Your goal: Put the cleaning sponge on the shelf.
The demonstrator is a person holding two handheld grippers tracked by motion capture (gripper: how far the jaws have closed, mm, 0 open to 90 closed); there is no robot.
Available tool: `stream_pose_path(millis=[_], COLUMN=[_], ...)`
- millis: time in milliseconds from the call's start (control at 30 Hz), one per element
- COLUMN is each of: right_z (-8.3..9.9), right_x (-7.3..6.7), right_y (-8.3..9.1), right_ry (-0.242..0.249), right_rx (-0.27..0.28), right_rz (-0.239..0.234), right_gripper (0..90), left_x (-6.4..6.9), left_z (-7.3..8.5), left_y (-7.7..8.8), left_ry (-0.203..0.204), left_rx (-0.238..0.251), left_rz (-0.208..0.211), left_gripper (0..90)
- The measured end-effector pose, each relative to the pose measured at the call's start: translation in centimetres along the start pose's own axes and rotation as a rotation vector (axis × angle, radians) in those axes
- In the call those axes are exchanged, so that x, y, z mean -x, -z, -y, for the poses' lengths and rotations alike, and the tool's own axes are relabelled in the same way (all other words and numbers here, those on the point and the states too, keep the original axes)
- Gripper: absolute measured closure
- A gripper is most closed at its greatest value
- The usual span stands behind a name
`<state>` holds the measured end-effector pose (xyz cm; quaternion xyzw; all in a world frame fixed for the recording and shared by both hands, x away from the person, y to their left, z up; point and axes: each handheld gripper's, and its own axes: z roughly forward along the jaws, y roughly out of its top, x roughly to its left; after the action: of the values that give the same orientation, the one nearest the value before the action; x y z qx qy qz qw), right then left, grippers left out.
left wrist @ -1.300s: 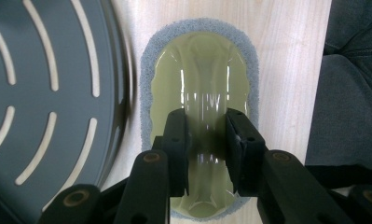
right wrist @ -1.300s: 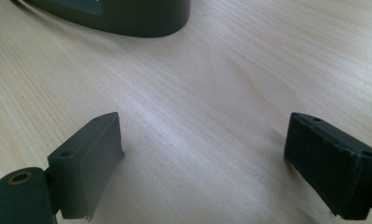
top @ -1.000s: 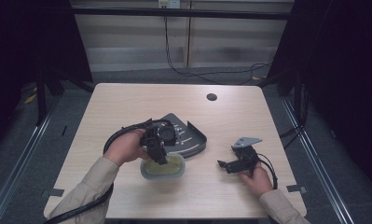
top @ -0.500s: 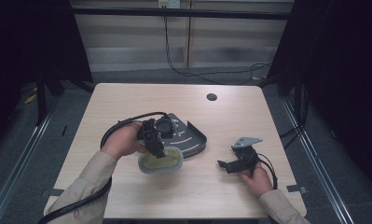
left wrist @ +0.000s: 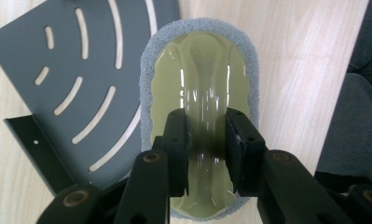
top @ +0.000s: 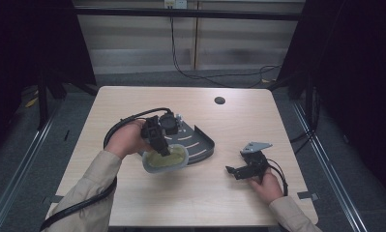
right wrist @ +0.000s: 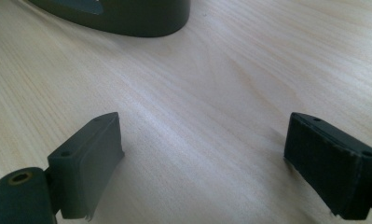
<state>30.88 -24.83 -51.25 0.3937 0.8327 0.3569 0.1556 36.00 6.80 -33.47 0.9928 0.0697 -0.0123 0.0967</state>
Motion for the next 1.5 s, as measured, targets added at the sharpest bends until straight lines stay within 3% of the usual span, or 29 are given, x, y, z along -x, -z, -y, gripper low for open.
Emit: stream_pose_path(millis=[400, 1500], right_z=[0.0, 0.0], right_x=[0.0, 0.0], right_y=[0.0, 0.0], right_ry=[0.000, 0.000], right_rx=[-0.002, -0.003], right_rz=[0.000, 0.000], right_gripper=[10.8, 10.8], left_x=[-1.3, -5.4], left_z=[0.0, 0.1], left_y=[0.4, 0.0], left_ry=[0.057, 0.200], left_rx=[0.004, 0.015], left_rz=[-0.029, -0.056], left_gripper=[71.7, 71.7])
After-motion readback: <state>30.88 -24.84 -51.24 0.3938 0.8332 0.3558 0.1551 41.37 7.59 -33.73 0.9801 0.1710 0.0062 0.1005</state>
